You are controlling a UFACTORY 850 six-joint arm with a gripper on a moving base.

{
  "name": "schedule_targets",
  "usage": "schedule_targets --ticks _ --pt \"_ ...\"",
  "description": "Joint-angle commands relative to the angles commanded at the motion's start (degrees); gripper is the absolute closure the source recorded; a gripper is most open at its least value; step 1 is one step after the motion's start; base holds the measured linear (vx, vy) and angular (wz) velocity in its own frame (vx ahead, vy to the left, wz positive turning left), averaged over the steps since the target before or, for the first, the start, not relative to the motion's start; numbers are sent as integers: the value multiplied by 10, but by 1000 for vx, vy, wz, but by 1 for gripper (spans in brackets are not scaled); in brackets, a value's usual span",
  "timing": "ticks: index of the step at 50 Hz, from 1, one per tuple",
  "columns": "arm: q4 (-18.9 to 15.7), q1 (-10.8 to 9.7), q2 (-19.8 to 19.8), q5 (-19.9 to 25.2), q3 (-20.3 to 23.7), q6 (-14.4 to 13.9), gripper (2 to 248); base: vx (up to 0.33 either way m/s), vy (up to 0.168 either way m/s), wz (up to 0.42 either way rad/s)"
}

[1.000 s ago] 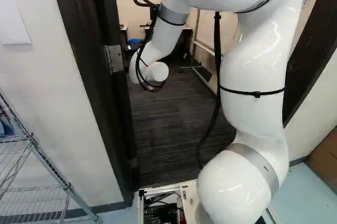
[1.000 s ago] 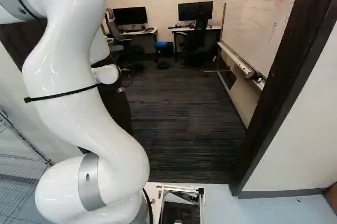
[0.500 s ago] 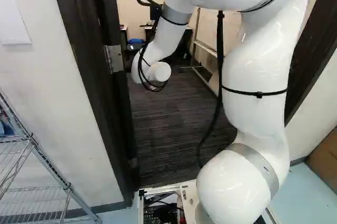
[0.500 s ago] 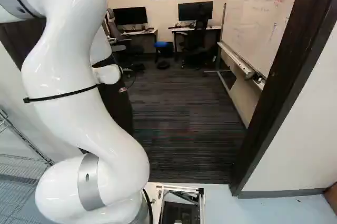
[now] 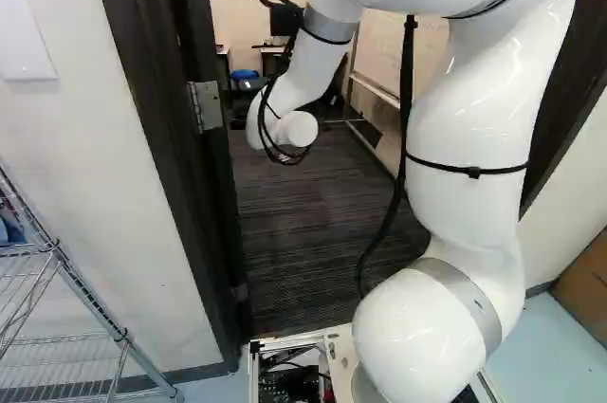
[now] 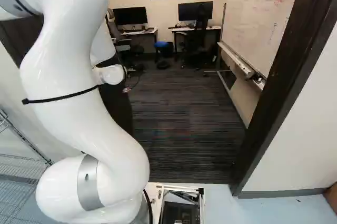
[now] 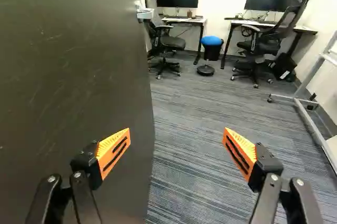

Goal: Open the door and move inside

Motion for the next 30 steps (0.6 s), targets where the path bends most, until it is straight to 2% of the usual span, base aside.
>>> schedule_targets --ticks 30 --pt "0 -46 29 0 34 0 3 0 0 0"
